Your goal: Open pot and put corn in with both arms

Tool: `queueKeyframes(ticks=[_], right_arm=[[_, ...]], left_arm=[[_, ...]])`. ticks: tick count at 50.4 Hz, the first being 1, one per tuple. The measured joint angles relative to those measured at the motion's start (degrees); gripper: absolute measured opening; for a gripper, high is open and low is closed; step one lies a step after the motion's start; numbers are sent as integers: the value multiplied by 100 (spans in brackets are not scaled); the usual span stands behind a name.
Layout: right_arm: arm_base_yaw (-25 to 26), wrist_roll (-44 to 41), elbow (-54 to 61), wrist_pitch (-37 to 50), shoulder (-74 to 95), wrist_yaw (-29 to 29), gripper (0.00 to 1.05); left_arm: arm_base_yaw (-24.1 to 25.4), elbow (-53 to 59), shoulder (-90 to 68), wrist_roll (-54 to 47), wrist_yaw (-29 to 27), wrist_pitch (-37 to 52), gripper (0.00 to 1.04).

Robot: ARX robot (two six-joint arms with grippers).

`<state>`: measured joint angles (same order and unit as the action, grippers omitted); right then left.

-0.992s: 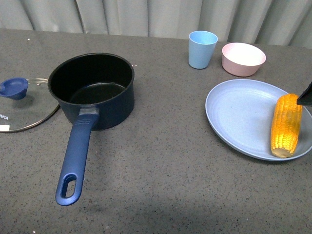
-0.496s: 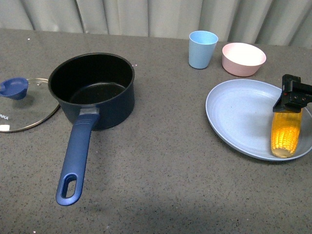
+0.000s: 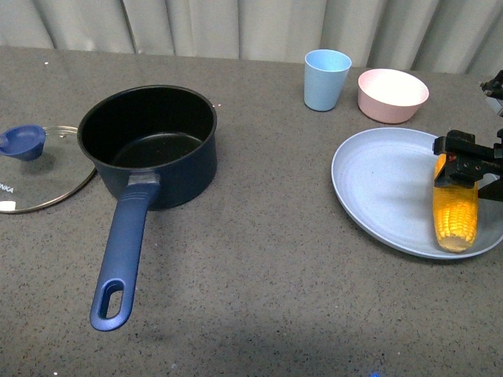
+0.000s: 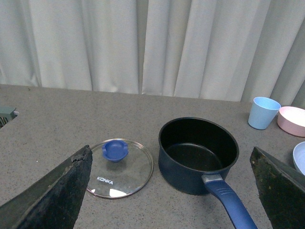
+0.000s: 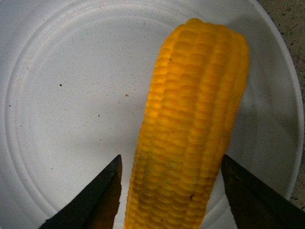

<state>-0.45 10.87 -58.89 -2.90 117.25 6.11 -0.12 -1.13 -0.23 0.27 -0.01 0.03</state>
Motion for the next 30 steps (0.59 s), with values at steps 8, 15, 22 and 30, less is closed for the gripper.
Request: queueKeyframes(ticks=[8, 15, 22, 30], right_arm=[[0, 13, -15, 0, 4, 4, 30], [-2, 28, -28, 0, 9, 24, 15], [-9, 103, -31, 11, 0, 181, 7], [-37, 319, 28, 254, -511, 1075, 4]], left_arm=[[0, 0, 0, -2, 0, 0, 98], [0, 0, 0, 0, 0, 0, 98], [0, 0, 0, 0, 0, 0, 98], [0, 0, 0, 0, 0, 0, 98]])
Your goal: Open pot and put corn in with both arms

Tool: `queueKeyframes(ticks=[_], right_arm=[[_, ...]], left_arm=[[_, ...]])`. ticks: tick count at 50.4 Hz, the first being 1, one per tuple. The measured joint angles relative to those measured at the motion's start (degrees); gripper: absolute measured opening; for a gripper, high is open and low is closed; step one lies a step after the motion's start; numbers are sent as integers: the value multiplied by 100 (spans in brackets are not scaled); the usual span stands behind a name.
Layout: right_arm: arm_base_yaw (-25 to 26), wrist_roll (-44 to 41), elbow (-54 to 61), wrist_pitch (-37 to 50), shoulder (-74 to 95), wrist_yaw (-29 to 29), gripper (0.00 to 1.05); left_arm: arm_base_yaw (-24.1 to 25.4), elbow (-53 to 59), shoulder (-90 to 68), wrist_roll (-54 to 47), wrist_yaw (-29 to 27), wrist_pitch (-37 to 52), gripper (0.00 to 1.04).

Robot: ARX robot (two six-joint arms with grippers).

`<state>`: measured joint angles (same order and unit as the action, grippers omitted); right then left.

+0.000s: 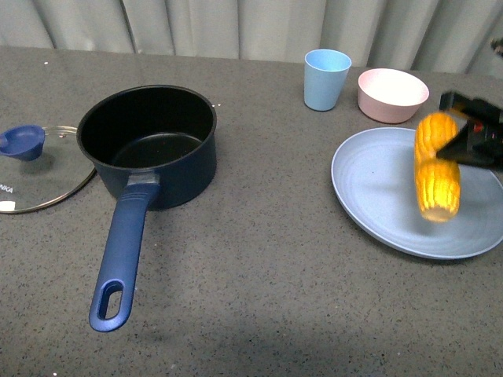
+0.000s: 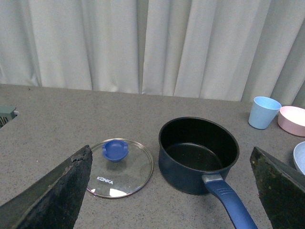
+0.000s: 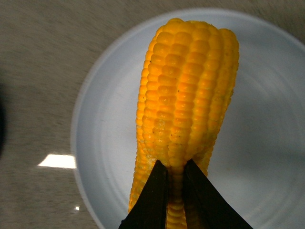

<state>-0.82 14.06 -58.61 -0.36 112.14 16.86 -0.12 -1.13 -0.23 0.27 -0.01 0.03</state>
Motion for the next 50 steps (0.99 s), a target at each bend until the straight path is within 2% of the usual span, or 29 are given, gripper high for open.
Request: queueKeyframes(ticks=[9, 19, 32, 50], right_arm=[[-317, 302, -431, 238, -317, 1047, 4], [-1134, 667, -1690, 179, 313, 1794, 4], [-2107, 874, -3213, -334, 1467, 1969, 4], [-2588, 935, -4387, -1078, 2444, 1773, 4]], left_arm=[[0, 0, 0, 0, 0, 0, 98], [0, 0, 0, 0, 0, 0, 98], [0, 0, 0, 0, 0, 0, 98], [0, 0, 0, 0, 0, 0, 98]])
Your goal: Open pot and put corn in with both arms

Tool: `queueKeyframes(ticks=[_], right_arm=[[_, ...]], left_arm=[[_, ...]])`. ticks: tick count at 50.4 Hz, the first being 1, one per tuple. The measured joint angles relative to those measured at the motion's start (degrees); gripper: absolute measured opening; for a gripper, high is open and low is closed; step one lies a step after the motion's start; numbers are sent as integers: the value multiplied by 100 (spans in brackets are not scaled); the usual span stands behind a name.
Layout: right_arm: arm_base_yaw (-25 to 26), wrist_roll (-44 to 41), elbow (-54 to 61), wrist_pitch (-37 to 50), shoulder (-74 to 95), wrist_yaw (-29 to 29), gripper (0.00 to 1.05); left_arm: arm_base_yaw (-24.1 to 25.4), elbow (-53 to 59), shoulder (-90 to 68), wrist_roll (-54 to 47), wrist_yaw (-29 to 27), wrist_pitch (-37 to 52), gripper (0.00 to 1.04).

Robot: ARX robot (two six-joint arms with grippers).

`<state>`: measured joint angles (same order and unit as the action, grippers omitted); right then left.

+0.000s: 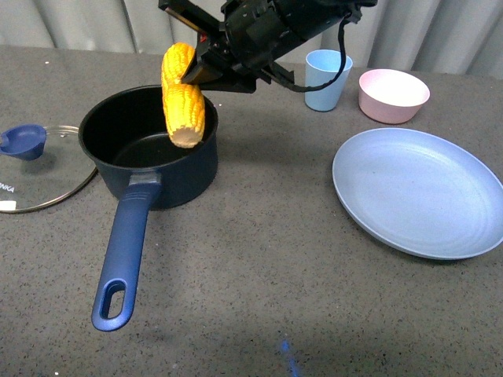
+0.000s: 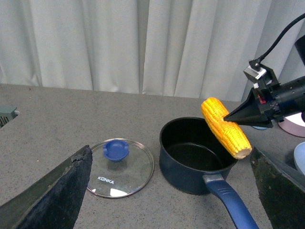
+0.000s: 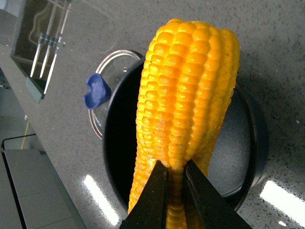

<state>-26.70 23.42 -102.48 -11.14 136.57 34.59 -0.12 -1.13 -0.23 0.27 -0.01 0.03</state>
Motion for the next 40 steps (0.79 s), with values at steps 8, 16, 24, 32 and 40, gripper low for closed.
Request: queueKeyframes(ticks=[8, 16, 24, 32, 40], right_arm=[[-149, 39, -170, -101, 245, -24, 4], [-223, 39, -361, -216, 317, -111, 4], [-238, 35, -398, -264, 328, -201, 28], [-195, 37, -398, -240, 332, -345, 53], [-114, 22, -216, -83, 271, -535, 80]], left_arm=[[0, 0, 0, 0, 0, 0, 98], [0, 0, 0, 0, 0, 0, 98], [0, 0, 0, 0, 0, 0, 98], [0, 0, 0, 0, 0, 0, 98], [0, 0, 0, 0, 0, 0, 98]])
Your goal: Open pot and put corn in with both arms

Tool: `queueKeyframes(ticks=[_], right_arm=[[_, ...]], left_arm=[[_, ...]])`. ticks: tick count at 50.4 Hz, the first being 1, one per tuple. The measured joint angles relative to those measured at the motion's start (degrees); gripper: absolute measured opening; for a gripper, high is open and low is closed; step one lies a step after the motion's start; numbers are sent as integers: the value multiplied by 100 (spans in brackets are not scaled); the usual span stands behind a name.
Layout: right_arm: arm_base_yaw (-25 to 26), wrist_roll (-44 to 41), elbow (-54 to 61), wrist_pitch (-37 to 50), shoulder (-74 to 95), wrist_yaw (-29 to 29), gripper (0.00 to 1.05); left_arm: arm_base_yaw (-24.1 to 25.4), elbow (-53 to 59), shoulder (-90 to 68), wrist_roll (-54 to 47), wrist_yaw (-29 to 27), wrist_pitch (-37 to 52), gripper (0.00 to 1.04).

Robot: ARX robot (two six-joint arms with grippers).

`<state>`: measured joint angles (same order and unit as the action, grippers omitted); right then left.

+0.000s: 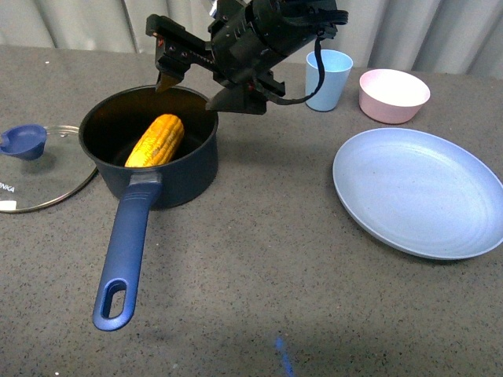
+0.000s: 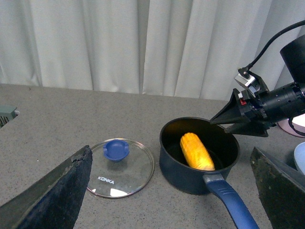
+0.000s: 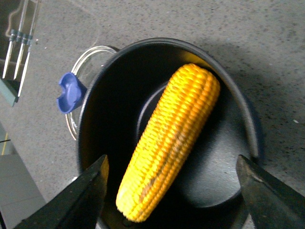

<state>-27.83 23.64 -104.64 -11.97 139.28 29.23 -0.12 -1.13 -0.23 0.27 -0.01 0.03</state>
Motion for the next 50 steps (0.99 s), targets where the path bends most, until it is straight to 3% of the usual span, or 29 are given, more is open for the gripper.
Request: queueKeyframes(ticks=[5, 9, 19, 31, 45, 50], right_arm=[[63, 20, 404, 326, -282, -199, 97], [173, 9, 1008, 756, -750, -520, 95], [476, -529, 2841, 1888, -2061, -2518, 95], [745, -953, 5200, 3071, -3512, -3766, 95], [1154, -1421, 7305, 3832, -5235, -4804, 95], [1228, -1353, 7928, 3587, -5910, -4815, 95]], left_arm=[[0, 0, 0, 0, 0, 0, 98], [0, 0, 0, 0, -2, 0, 98], [0, 0, 0, 0, 0, 0, 98], [0, 0, 0, 0, 0, 0, 98], [0, 0, 0, 0, 0, 0, 98], [0, 0, 0, 0, 0, 0, 98]])
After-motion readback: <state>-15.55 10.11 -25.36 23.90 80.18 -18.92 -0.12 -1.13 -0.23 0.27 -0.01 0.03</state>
